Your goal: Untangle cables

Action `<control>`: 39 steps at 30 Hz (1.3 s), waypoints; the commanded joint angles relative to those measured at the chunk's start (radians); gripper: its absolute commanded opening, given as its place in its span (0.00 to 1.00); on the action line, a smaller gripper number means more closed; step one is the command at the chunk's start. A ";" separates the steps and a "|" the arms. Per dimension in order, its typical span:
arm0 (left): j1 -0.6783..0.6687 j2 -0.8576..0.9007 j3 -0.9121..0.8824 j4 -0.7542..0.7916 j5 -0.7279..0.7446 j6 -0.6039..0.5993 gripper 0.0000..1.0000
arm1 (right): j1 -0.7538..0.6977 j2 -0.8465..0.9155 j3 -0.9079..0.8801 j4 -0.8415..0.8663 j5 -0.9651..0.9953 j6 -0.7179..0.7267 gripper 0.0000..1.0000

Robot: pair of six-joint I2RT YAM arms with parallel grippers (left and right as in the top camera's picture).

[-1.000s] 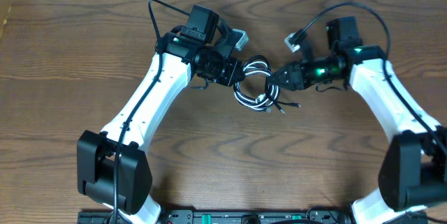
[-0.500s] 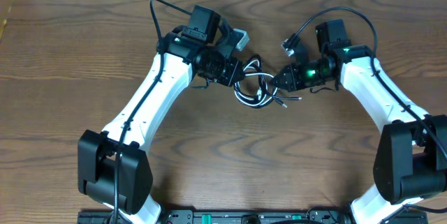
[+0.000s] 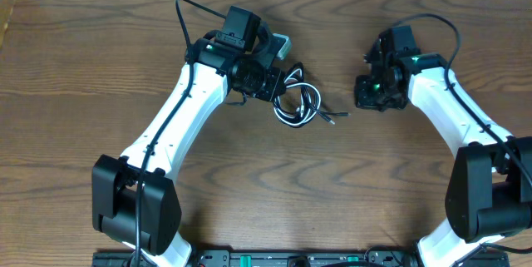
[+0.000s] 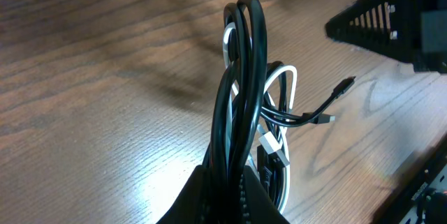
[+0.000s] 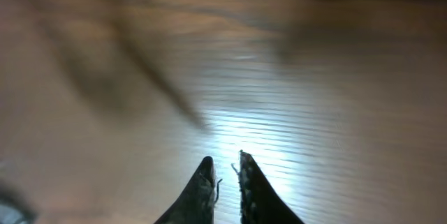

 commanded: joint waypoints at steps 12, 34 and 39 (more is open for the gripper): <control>0.001 0.017 0.001 -0.004 -0.005 -0.276 0.07 | 0.039 0.010 -0.001 0.185 -0.498 -0.232 0.48; 0.001 0.017 0.001 -0.029 0.079 -0.281 0.07 | 0.157 0.101 -0.001 0.269 -0.185 -0.034 0.39; 0.002 0.017 0.001 -0.029 0.074 -0.280 0.08 | 0.162 0.115 -0.001 0.204 0.067 0.099 0.28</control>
